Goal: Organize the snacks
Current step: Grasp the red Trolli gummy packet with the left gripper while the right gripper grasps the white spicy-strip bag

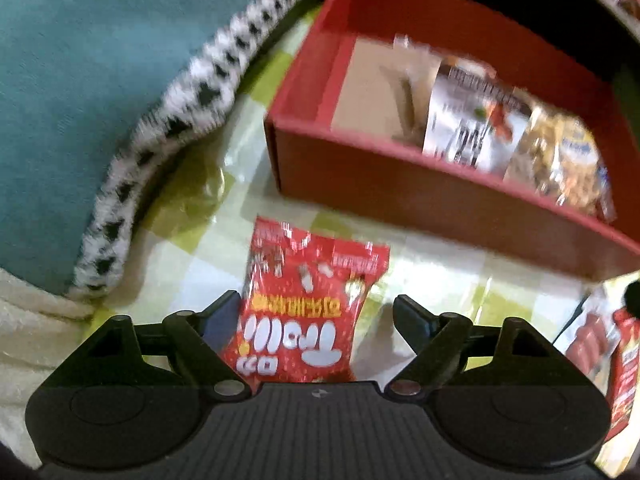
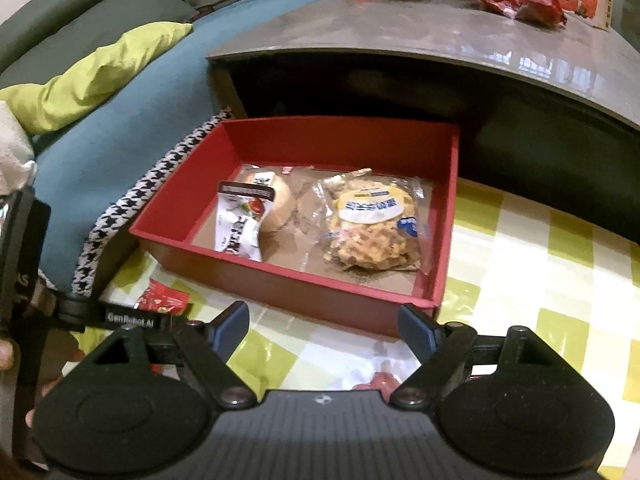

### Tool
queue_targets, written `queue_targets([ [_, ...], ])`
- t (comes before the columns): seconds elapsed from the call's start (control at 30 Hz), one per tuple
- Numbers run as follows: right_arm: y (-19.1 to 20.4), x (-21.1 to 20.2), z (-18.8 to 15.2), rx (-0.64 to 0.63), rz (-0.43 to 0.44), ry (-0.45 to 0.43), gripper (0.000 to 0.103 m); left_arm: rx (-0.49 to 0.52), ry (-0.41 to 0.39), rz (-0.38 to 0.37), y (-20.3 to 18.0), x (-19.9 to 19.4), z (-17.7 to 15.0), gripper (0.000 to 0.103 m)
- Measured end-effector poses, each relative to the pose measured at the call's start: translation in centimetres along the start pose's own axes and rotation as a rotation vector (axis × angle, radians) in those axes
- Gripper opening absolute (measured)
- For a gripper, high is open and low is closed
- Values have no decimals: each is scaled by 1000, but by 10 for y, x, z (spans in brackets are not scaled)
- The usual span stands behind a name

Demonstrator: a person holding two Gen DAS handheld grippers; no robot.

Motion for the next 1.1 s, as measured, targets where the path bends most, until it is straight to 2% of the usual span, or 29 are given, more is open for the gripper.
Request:
queue_targets([
  [0.1, -11, -3, -1, 16, -9, 5, 92, 31, -12, 19, -5, 0, -3, 85],
  [0.17, -19, -5, -4, 19, -27, 11, 92, 29, -18, 20, -5, -2, -4, 78],
  [0.23, -26, -9, -8, 28, -37, 23, 92, 31, -22, 30, -7, -5, -5, 65],
  [0.33, -29, -15, -19, 38, -44, 41, 92, 13, -20, 9, -5, -9, -4, 63],
  [0.5, -14, -27, -54, 66, -3, 111, 93, 26, -31, -14, -6, -19, -7, 61],
  [0.73, 13, -15, -102, 120, 28, 235, 93, 36, -77, -52, -4, -48, -22, 61],
  [0.83, 24, -6, -112, 113, 23, 255, 93, 37, -80, -55, -2, -52, -24, 62],
  [1.0, 38, 5, -115, 39, -21, 252, 100, 50, -66, -56, -6, -45, -20, 62],
  [1.03, 40, 7, -115, 32, -18, 253, 103, 52, -64, -55, -7, -43, -20, 62],
  [1.1, 45, 11, -116, -9, 4, 265, 103, 60, -57, -56, -9, -40, -20, 62],
])
Point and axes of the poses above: each gripper's, at about its wrist camera, not at the fingertips, and x roughly the way its jaws point, y to its left, z to its top, the point moved 1 cm from there along x, roughly the way its jaws point, and after that the axes turned 4 degrees about -z, right-handed, at the moved point
